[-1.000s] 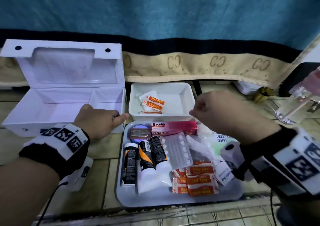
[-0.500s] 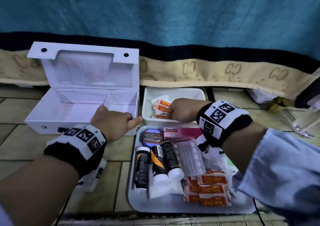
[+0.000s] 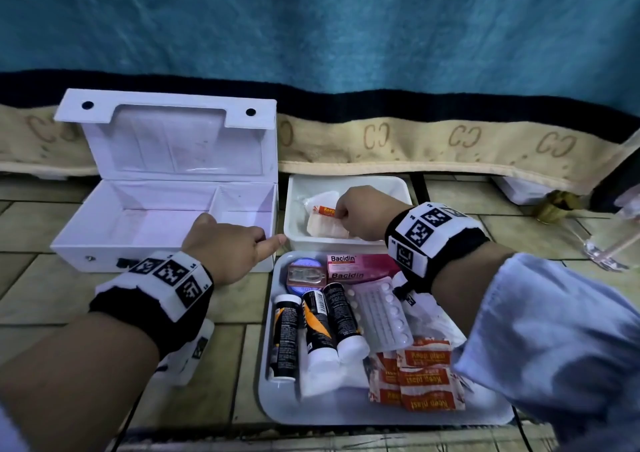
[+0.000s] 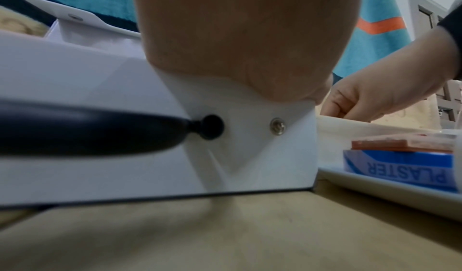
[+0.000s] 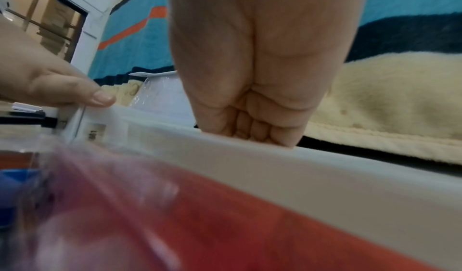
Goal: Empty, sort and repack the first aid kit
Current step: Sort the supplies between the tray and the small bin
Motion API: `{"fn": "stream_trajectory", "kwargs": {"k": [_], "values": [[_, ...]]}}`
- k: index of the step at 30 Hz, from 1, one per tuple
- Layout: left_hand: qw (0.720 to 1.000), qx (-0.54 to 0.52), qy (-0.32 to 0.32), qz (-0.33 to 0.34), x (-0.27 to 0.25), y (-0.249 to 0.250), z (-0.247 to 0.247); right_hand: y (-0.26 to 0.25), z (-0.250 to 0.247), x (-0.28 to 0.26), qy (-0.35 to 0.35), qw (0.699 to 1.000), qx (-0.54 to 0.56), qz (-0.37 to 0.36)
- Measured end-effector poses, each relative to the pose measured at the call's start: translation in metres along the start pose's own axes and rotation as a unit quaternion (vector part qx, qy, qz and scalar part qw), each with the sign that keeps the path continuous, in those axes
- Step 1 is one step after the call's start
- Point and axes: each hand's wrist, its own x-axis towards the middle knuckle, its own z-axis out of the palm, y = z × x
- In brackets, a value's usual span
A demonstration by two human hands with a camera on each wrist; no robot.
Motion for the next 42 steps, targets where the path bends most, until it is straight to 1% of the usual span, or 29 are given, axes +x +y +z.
{"fn": "stream_trajectory", "kwargs": {"k": [4, 7, 10, 13, 15, 18, 20, 23, 25, 28, 31, 33, 35, 38, 40, 42], "values": [[1.0, -0.006, 0.009, 0.005, 0.0, 0.001, 0.0, 0.007, -0.005, -0.004, 0.059, 0.998, 0.028, 0.016], [1.0, 0.012, 0.013, 0.006, -0.004, 0.003, -0.004, 0.013, -0.02, -0.023, 0.115, 0.99, 0.071, 0.026], [1.0, 0.025, 0.01, 0.007, -0.006, 0.006, -0.008, 0.022, -0.042, -0.06, 0.168, 0.981, 0.099, 0.008], [1.0, 0.014, 0.025, -0.004, -0.005, 0.005, -0.006, 0.034, -0.054, -0.11, 0.196, 0.972, 0.126, -0.009], [1.0, 0.004, 0.03, -0.007, -0.004, 0.005, -0.004, 0.041, -0.051, -0.142, 0.175, 0.976, 0.13, -0.022], [0.999, 0.044, 0.024, -0.007, -0.004, 0.005, -0.005, 0.047, -0.034, -0.181, 0.122, 0.984, 0.126, -0.043], [0.998, 0.061, 0.018, -0.004, -0.007, 0.006, -0.006, 0.048, -0.017, -0.198, 0.101, 0.985, 0.117, -0.076], [0.998, 0.064, 0.019, -0.008, -0.008, 0.008, -0.008, 0.05, 0.012, -0.211, 0.072, 0.98, 0.151, -0.104], [0.998, 0.05, 0.02, -0.02, -0.008, 0.007, -0.007, 0.048, 0.031, -0.215, 0.069, 0.982, 0.136, -0.113], [0.998, 0.063, 0.017, -0.013, -0.009, 0.007, -0.006, 0.042, 0.053, -0.216, 0.052, 0.986, 0.084, -0.132], [0.998, 0.062, 0.006, -0.018, -0.009, 0.008, -0.008, 0.036, 0.067, -0.212, 0.074, 0.986, 0.024, -0.15], [0.998, 0.059, 0.0, -0.025, -0.009, 0.008, -0.01, 0.033, 0.073, -0.21, 0.072, 0.987, -0.013, -0.145], [0.997, 0.078, -0.008, -0.02, -0.01, 0.008, -0.01, 0.031, 0.08, -0.207, 0.058, 0.988, -0.045, -0.138], [0.996, 0.081, -0.024, -0.011, -0.01, 0.008, -0.011, 0.033, 0.081, -0.201, 0.05, 0.987, -0.045, -0.143], [0.997, 0.075, -0.026, -0.013, -0.009, 0.008, -0.011, 0.034, 0.068, -0.196, 0.048, 0.988, -0.027, -0.142], [0.997, 0.065, -0.027, -0.012, -0.008, 0.008, -0.01, 0.034, 0.045, -0.188, 0.058, 0.991, 0.017, -0.123]]}}
